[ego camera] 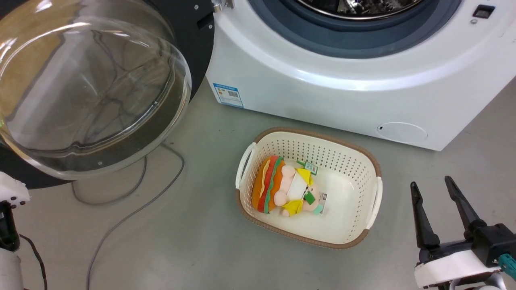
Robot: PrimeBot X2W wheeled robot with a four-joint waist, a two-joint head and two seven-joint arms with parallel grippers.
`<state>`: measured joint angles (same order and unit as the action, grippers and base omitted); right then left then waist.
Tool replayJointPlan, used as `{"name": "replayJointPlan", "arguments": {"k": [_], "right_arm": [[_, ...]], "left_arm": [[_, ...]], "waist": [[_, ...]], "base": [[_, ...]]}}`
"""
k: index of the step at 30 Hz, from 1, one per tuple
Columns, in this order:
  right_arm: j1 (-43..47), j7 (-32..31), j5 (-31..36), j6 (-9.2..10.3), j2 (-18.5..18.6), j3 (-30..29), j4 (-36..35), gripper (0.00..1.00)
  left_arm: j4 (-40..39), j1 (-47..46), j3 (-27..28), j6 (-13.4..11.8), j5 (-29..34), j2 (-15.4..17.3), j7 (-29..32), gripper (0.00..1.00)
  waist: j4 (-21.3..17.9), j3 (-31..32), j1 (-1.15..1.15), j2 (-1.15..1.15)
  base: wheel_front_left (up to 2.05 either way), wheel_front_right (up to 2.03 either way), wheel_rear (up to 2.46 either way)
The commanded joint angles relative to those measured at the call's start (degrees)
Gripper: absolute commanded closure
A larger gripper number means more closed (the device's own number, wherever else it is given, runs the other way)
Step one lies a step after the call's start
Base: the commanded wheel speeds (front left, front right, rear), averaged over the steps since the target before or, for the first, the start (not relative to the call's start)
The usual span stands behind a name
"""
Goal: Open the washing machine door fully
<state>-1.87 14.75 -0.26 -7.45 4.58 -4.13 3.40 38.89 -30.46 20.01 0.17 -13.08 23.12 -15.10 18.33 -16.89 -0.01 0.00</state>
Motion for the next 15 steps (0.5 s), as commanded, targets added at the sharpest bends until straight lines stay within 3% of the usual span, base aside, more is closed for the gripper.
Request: {"name": "replayJointPlan", "arguments": {"k": [1, 5, 15], "right_arm": [[-0.54, 0.25, 0.52, -0.03, -0.18, -0.08, 0.14, 0.00], [0.18, 0.25, 0.38, -0.03, -0.59, -0.37, 0.33, 0.00], [2.71, 0.25, 0.06, -0.03, -1.44, -1.23, 0.31, 0.00]], "left_arm": [[0.47, -0.63, 0.31, 0.11, 0.56, 0.55, 0.10, 1.00], [-0.11, 0.41, 1.48, 0.47, 0.38, -0.09, 0.10, 1.00], [-10.70, 6.99, 2.49, 3.28, 2.57, -3.43, 0.10, 1.00]], "waist": [[-0.23, 0.65, 0.01, 0.00], [-0.52, 2.63, 0.01, 0.00], [-1.21, 9.02, 0.01, 0.00]], "base": [[0.00, 0.00, 0.00], [0.00, 0.00, 0.00], [0.00, 0.00, 0.00]]}}
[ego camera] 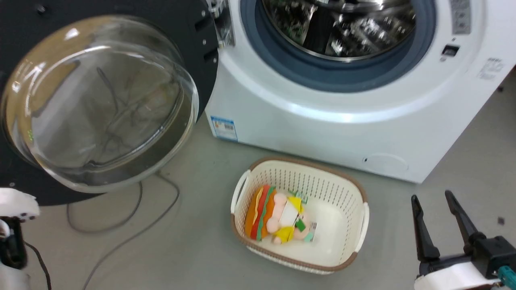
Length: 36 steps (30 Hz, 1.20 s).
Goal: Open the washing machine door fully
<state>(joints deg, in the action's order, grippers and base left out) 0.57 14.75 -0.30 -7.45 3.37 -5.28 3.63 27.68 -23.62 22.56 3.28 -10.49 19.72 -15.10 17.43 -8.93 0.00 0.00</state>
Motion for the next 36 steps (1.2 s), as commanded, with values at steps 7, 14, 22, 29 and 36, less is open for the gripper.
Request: {"name": "replayJointPlan", "arguments": {"k": [7, 14, 22, 29, 36], "right_arm": [[3.03, 0.25, -1.05, -0.03, -0.46, -0.24, -0.26, 0.00], [4.48, 0.25, -2.76, -0.03, -0.48, -0.61, -1.60, 0.00], [5.44, 0.25, -4.17, -0.03, -0.48, -0.40, -2.45, 0.00], [5.92, 0.25, -4.37, -0.03, -0.48, -0.73, -2.72, 0.00], [6.16, 0.25, -4.71, -0.03, -0.49, -0.68, -2.69, 0.00]], "left_arm": [[-10.22, 7.43, -2.44, 1.71, 3.19, -4.61, 0.10, 1.00], [-17.93, 13.97, -6.82, 2.35, 5.67, -9.58, 0.10, 1.00], [-22.52, 20.43, -11.90, 2.89, 7.04, -13.53, 0.10, 1.00], [-24.00, 23.50, -15.11, 3.35, 6.34, -15.00, 0.10, 0.00], [-24.10, 25.92, -16.48, 3.07, 7.27, -15.65, 0.10, 0.00]], "waist": [[-2.15, 6.63, 0.00, 0.00], [-4.41, 8.94, 0.00, 0.00], [-8.29, 10.48, 0.00, 0.00], [-11.29, 11.18, 0.00, 0.00], [-14.11, 11.45, 0.00, 0.00]], "base": [[0.00, 0.00, 0.00], [0.00, 0.00, 0.00], [0.00, 0.00, 0.00], [0.00, 0.00, 0.00], [0.00, 0.00, 0.00]]}}
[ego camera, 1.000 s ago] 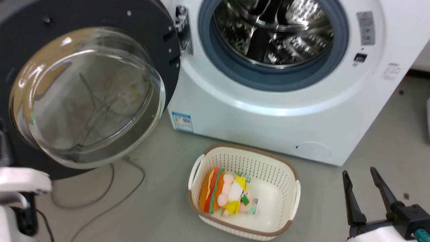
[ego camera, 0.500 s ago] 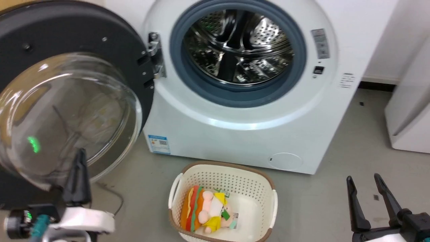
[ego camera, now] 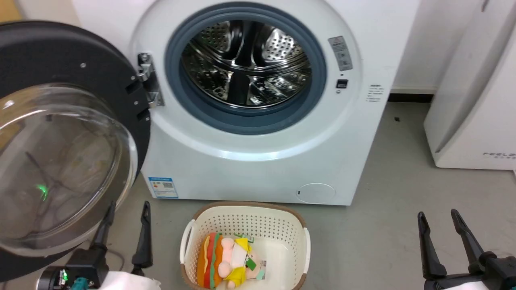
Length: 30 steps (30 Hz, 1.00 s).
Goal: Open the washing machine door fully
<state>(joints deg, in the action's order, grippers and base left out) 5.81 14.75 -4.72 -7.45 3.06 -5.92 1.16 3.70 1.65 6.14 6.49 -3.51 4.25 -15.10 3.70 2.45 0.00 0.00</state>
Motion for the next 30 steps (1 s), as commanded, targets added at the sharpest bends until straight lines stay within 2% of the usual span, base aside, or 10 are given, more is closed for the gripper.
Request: {"name": "replayJointPlan", "arguments": {"k": [1, 9, 10, 30], "right_arm": [[0.96, 0.25, -0.35, -0.03, -0.18, -0.05, -0.19, 0.00], [1.45, 0.25, -0.72, -0.03, -0.18, -0.11, 0.20, 0.00], [0.81, 0.00, -0.43, 0.00, 0.00, -0.05, 0.20, 1.00], [-0.13, -2.01, 0.29, 0.00, -0.01, 0.77, 0.03, 1.00]], "left_arm": [[0.05, 0.95, -0.26, -0.20, 0.44, -0.27, 0.10, 0.00], [1.98, 2.15, -0.78, -0.87, 0.09, -0.86, 0.10, 0.00], [2.13, 1.35, -0.80, -0.81, 0.32, -0.73, 0.00, 1.00], [1.53, 0.98, -1.68, -1.57, 0.79, -0.92, 2.04, 1.00]], "waist": [[-0.71, 0.08, 0.00, 0.00], [-2.46, 0.19, 0.00, 0.00], [-2.48, 0.18, 0.00, 0.00], [-2.71, -0.16, 0.00, 0.00]], "base": [[0.00, 0.00, 0.00], [0.00, 0.00, 0.00], [0.00, 0.00, 0.00], [0.00, 0.00, 0.00]]}}
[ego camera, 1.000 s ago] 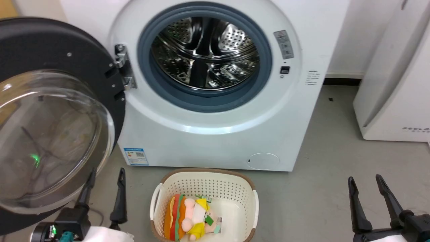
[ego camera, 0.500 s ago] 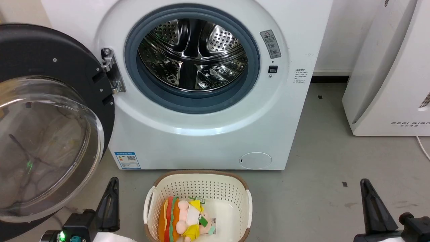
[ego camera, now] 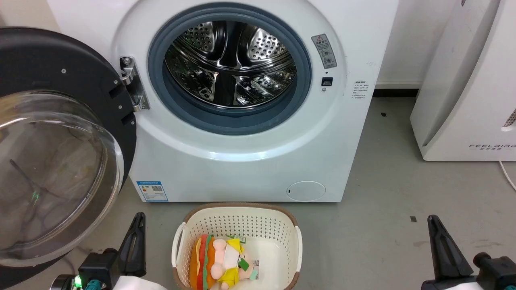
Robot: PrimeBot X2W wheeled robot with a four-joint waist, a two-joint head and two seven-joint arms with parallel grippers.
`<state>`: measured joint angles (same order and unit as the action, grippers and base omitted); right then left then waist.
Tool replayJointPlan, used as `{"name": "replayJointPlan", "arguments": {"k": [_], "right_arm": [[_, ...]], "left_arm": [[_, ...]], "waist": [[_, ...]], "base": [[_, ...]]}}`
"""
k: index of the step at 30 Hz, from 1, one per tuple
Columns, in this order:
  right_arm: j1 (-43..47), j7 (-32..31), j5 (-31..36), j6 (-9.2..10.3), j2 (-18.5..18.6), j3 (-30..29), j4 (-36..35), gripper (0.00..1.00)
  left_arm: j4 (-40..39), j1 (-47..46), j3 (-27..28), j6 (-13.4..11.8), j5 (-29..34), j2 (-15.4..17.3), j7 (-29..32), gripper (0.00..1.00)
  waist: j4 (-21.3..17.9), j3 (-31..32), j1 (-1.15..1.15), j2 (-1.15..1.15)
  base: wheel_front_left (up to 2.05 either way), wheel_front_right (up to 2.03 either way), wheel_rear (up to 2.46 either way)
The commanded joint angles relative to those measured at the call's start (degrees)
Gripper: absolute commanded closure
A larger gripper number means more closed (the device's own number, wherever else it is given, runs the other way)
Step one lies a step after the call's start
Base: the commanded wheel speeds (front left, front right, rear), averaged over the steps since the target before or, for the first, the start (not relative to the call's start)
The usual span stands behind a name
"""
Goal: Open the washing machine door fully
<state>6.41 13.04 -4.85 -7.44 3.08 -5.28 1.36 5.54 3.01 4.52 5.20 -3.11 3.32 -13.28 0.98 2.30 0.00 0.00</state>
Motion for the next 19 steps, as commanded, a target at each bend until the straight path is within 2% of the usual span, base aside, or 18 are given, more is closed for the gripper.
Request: {"name": "replayJointPlan", "arguments": {"k": [1, 19], "right_arm": [[-0.78, -0.41, 0.46, -0.01, -0.03, 0.18, -0.18, 1.00], [-1.72, -2.53, 1.19, -0.01, -0.06, 1.03, -0.37, 1.00]], "left_arm": [[-0.37, -0.40, -0.11, -0.33, 0.42, 0.00, 0.34, 1.00], [-1.24, -0.84, -0.85, -1.15, 0.87, -0.07, 2.50, 1.00]], "waist": [[-0.01, -0.03, 0.00, 0.00], [-0.17, -0.41, 0.00, 0.00]], "base": [[0.00, 0.00, 0.00], [0.00, 0.00, 0.00]]}}
